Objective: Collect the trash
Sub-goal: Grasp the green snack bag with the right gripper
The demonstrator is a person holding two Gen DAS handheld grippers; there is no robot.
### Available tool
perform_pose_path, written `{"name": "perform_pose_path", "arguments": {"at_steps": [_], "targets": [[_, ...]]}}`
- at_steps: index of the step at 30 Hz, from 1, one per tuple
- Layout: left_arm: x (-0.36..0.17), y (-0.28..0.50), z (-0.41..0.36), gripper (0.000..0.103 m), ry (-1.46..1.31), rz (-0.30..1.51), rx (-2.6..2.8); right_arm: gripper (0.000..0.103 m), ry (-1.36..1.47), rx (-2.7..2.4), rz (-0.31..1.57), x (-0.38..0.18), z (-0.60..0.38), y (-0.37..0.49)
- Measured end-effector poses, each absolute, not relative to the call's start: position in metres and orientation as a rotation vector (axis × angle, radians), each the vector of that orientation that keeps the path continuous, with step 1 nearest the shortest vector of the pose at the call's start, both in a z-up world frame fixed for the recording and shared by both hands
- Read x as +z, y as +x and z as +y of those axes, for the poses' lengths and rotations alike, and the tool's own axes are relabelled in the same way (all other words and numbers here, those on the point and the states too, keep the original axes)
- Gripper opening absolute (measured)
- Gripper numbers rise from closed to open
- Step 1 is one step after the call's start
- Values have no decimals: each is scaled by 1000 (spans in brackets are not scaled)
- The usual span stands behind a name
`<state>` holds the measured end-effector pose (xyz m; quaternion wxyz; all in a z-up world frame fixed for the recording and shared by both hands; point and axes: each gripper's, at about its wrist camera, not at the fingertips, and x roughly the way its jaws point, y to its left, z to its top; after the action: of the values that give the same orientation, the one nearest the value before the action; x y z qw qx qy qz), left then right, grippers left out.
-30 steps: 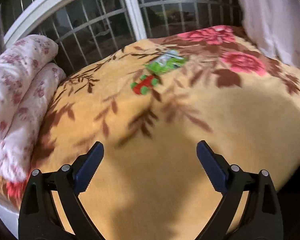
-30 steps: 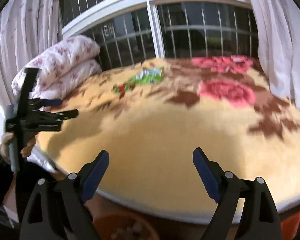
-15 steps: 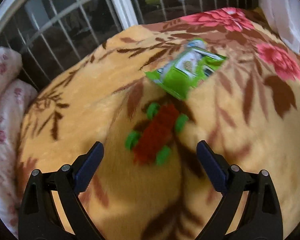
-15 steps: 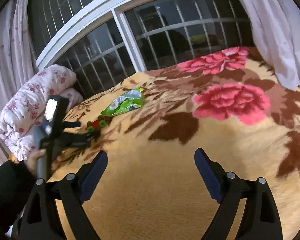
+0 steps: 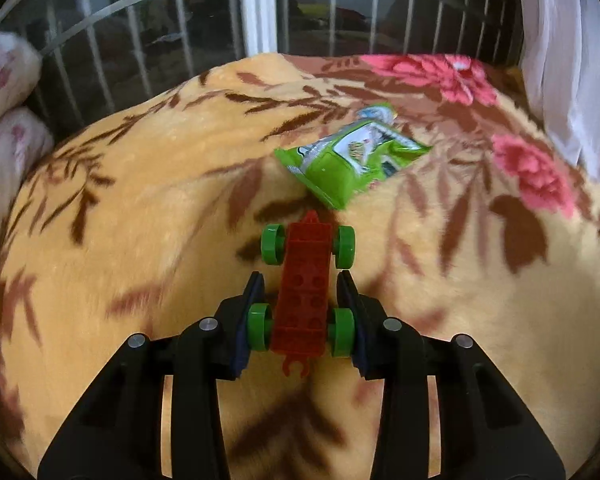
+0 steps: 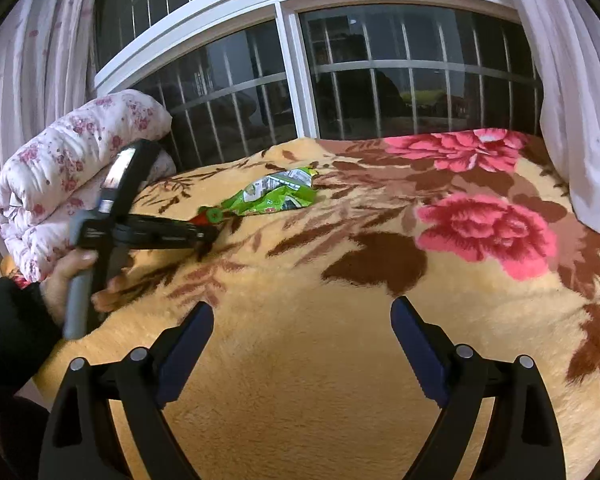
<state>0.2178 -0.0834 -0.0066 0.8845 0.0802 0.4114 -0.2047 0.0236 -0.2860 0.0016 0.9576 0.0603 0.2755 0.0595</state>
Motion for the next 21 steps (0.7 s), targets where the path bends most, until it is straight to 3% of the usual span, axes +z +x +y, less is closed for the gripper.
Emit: {"name": "perform_pose_path", "arguments": {"at_steps": [12, 16, 21], "targets": [[4, 108, -51, 37, 42, 825, -145, 89, 303, 175, 667, 12, -292, 64], [-8, 104, -47, 38, 17, 833, -121, 89, 303, 251, 739, 31, -269, 122], [-12, 103, -39, 38, 10, 817, -89, 89, 537, 276, 881, 26, -257, 214]]}}
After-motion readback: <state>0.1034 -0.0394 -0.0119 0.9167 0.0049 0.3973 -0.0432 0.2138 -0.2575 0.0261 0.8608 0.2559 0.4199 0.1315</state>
